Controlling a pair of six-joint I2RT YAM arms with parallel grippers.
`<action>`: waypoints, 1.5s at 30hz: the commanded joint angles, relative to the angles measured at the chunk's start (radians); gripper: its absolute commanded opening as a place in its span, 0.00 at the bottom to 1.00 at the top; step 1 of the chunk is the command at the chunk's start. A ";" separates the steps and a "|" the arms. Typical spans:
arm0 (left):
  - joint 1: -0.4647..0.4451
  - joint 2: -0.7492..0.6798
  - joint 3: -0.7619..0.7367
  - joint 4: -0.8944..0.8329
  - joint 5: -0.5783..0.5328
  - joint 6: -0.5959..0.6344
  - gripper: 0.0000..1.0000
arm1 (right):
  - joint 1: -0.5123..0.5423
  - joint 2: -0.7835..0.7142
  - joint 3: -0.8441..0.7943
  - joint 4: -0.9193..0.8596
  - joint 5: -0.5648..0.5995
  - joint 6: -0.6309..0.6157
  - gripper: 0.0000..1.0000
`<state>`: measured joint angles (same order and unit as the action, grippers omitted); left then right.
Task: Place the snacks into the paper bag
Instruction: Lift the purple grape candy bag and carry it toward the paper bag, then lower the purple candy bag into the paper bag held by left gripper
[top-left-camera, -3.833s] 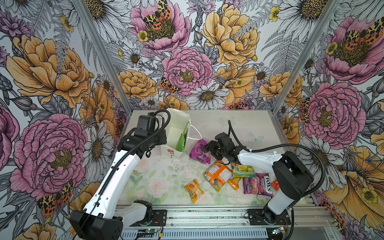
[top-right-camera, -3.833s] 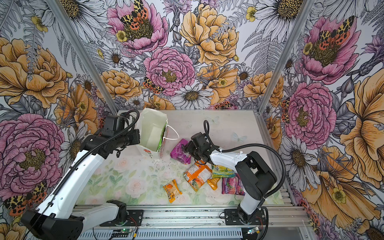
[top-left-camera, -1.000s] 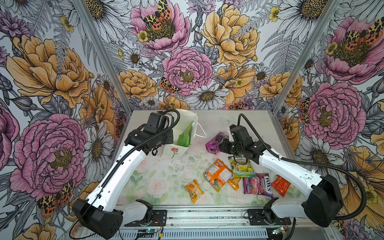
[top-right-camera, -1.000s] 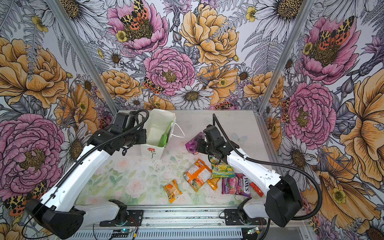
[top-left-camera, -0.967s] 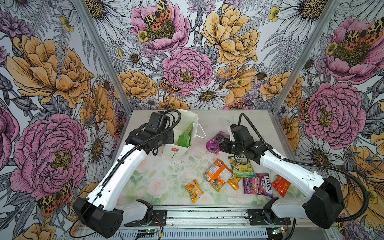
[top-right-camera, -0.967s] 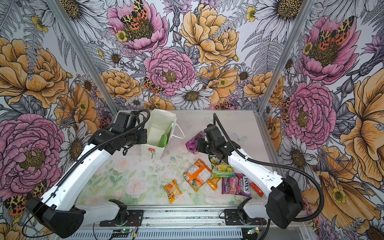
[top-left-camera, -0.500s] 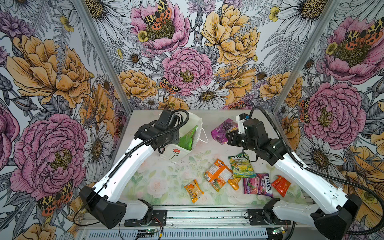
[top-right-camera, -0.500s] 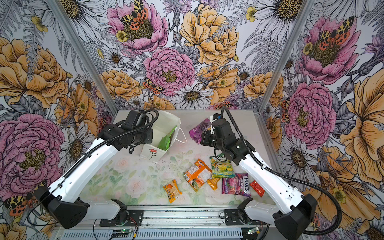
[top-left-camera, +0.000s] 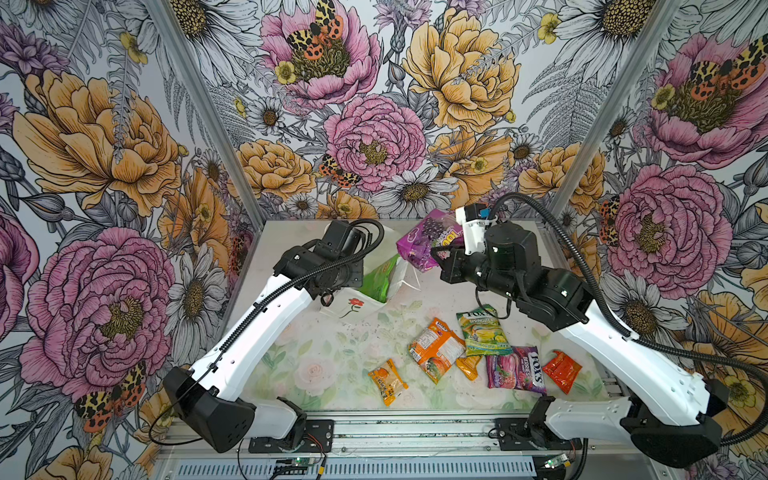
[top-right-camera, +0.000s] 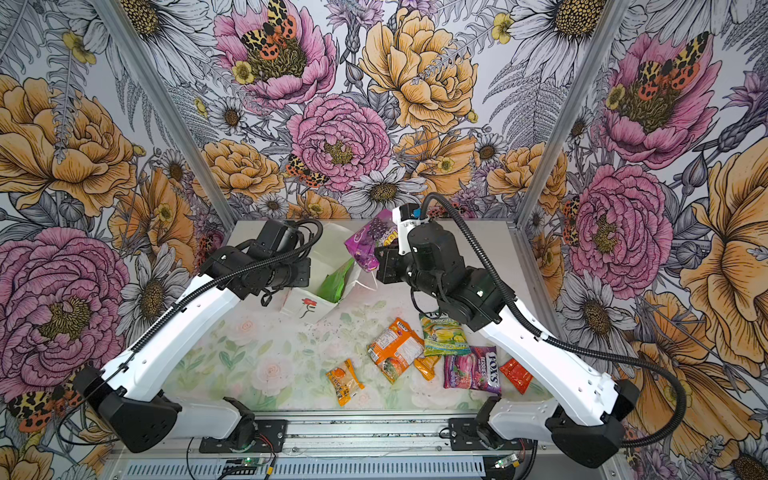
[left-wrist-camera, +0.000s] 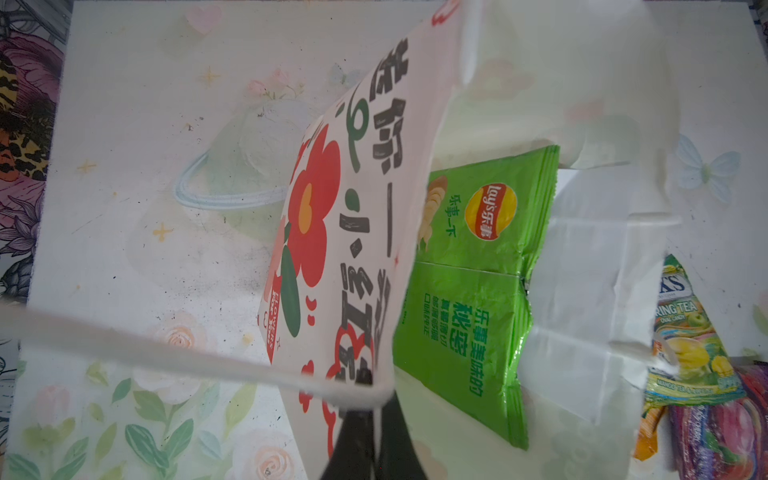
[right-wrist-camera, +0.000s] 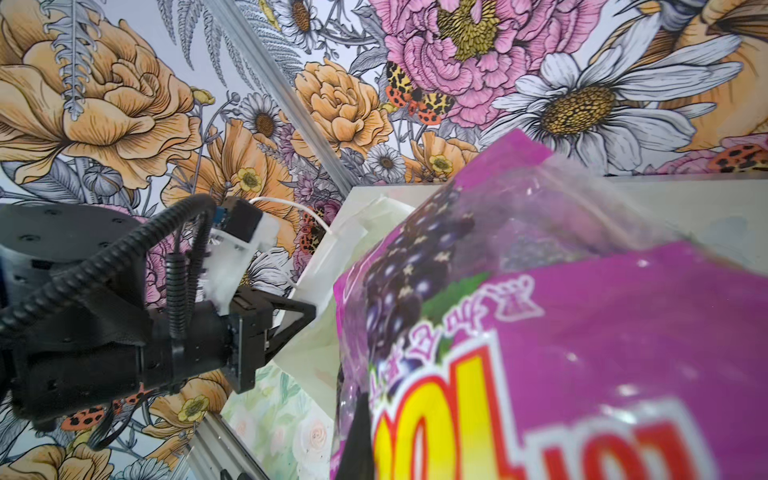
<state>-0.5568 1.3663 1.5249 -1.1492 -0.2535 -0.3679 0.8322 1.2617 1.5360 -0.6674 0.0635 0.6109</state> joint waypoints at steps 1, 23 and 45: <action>-0.011 0.005 0.037 0.005 0.020 -0.022 0.00 | 0.041 0.037 0.055 0.095 -0.001 -0.039 0.00; -0.081 -0.001 0.067 0.005 0.027 -0.012 0.00 | 0.132 0.198 0.038 0.132 -0.079 -0.003 0.00; -0.135 -0.018 0.069 0.008 0.037 -0.026 0.00 | 0.090 0.330 -0.019 0.203 -0.097 0.084 0.00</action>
<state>-0.6853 1.3708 1.5711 -1.1648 -0.2344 -0.3714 0.9310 1.5898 1.5055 -0.6121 -0.0387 0.6815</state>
